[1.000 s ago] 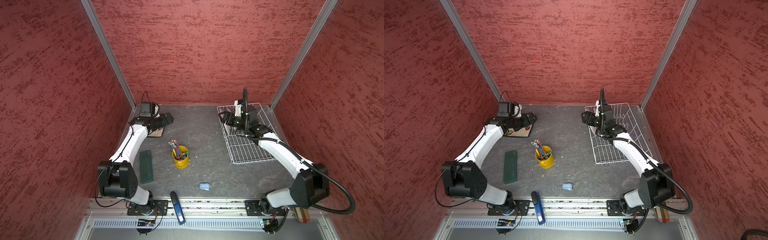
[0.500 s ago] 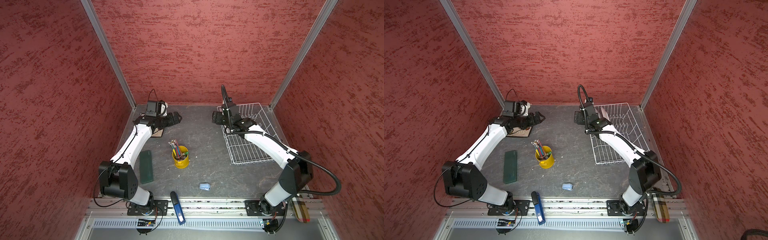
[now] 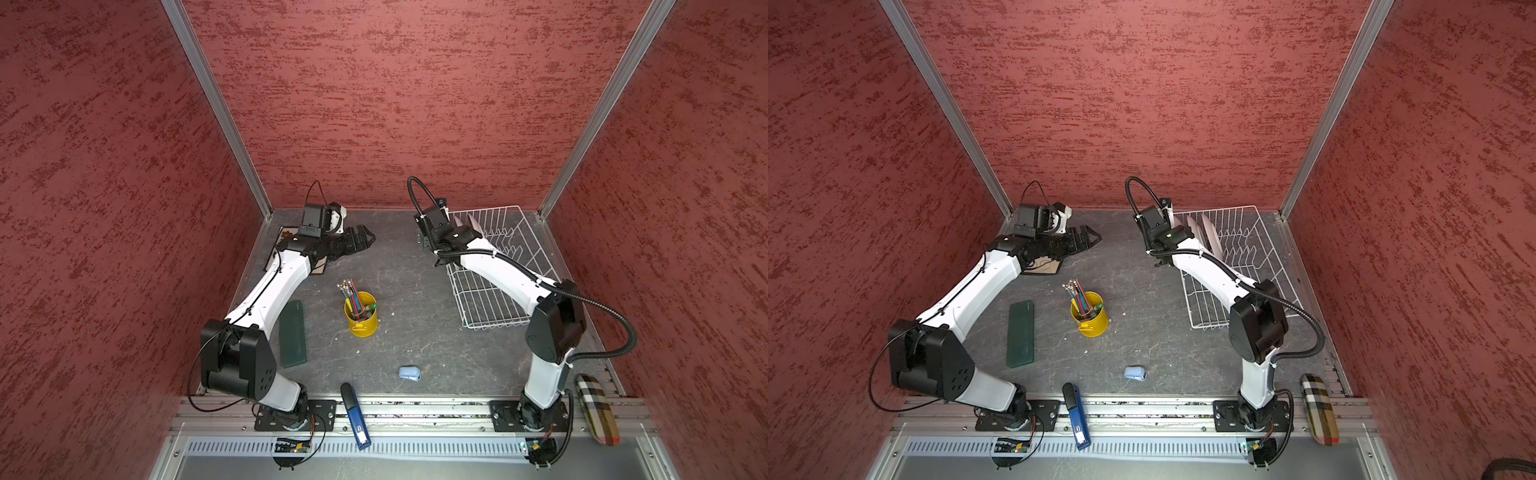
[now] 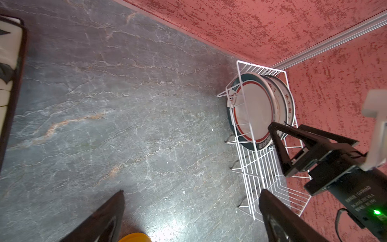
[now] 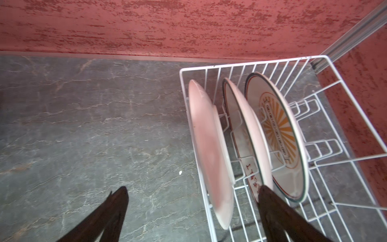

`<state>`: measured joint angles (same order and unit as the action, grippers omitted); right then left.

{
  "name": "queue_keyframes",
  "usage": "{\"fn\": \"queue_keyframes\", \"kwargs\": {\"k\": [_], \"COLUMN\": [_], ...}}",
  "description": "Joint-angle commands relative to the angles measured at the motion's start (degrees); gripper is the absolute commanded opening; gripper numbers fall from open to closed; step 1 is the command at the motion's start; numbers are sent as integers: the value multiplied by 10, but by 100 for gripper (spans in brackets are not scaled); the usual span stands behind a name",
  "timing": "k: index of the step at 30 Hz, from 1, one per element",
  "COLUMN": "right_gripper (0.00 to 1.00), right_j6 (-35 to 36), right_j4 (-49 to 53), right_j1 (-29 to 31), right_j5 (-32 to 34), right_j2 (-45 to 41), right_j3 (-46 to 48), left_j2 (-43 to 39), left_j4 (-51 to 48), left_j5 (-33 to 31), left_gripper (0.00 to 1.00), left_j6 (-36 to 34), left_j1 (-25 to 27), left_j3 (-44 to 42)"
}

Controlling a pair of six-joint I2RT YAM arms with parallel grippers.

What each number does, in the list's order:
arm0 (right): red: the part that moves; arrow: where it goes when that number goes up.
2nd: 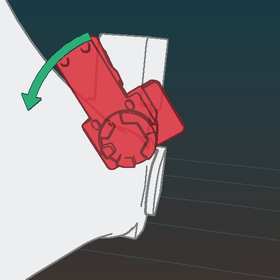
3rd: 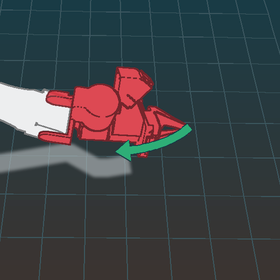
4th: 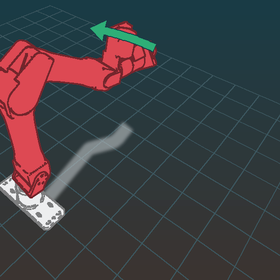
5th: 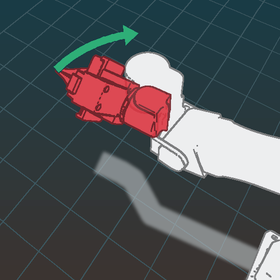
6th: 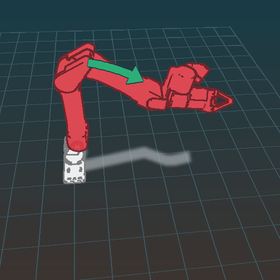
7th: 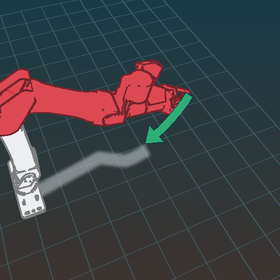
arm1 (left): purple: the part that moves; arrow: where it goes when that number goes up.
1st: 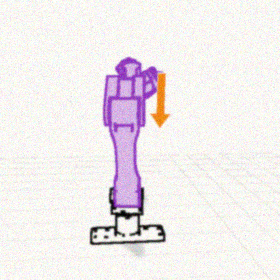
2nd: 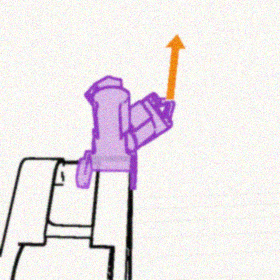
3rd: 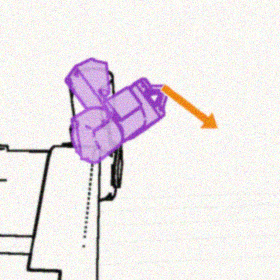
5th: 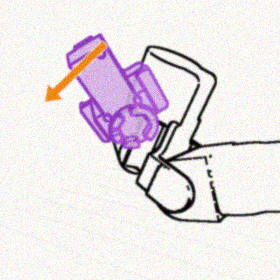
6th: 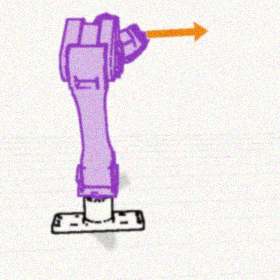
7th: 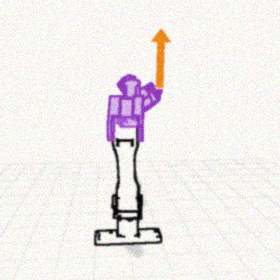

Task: Unload the plates from the dish rack
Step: 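Raise the left gripper while the right gripper moves over the rack plates, then lower the open right gripper onto the rim of the nearest rack plate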

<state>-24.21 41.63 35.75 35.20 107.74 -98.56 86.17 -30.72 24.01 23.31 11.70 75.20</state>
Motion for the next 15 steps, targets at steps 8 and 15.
{"fn": "queue_keyframes", "kwargs": {"k": [8, 15], "right_gripper": [97, 91], "right_j6": [-25, -23], "right_j4": [140, 133], "right_j1": [0, 0], "right_j5": [74, 87], "right_j2": [82, 91], "right_j3": [-104, -110], "left_j2": [17, 12], "left_j4": [28, 26], "left_j5": [34, 35], "left_gripper": [99, 100], "left_j6": [9, 12], "left_j1": [5, 5], "left_j3": [-1, 0]}}
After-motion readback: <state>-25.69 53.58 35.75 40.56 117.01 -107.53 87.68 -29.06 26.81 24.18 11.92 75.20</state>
